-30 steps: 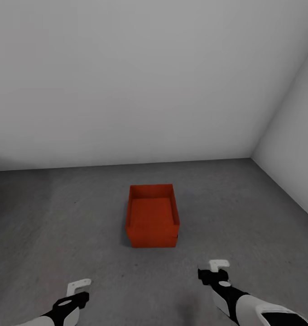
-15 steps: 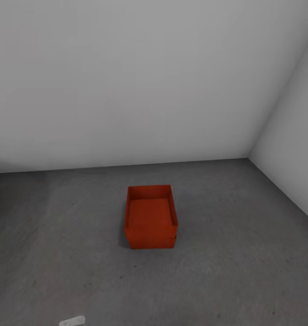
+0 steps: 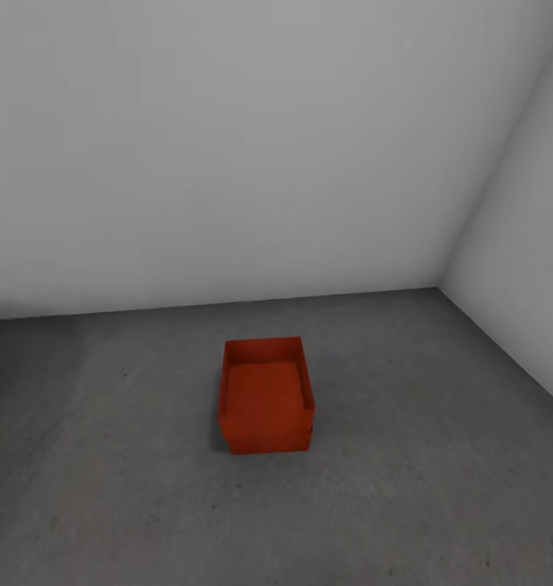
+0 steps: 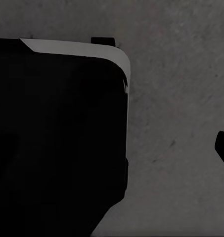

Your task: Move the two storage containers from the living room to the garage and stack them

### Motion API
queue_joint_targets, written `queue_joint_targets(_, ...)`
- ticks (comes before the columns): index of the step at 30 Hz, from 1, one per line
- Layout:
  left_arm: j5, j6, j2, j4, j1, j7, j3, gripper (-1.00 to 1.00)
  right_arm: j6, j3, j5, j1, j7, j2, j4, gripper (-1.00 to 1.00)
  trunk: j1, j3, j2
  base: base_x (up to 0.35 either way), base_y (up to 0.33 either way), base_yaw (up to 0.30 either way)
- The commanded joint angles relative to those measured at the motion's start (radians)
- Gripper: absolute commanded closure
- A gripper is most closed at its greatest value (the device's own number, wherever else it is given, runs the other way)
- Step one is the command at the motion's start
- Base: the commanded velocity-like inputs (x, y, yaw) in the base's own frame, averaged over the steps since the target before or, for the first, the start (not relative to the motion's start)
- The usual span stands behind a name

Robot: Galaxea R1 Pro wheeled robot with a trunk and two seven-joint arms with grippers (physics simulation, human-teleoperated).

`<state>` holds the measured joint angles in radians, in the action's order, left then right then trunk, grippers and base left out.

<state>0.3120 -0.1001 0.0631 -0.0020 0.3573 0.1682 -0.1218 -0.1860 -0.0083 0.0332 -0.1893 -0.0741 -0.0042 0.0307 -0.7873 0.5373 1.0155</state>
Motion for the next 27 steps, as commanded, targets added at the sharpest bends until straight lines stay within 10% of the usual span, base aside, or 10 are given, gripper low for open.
queue_joint_targets(1,0.009,-0.003,0.000,0.000,0.000,0.002,-0.009,-1.00,-0.006,-0.001,0.004,-0.001,-0.003,0.000,0.003,-1.00,0.000,-0.001,0.001,0.000,0.000,-0.005)
queue_joint_targets(27,0.004,-0.004,-0.006,-0.001,0.000,0.002,-0.009,-1.00,-0.007,0.001,0.013,0.026,0.005,0.001,0.003,-1.00,0.000,-0.043,0.001,0.000,0.000,0.000)
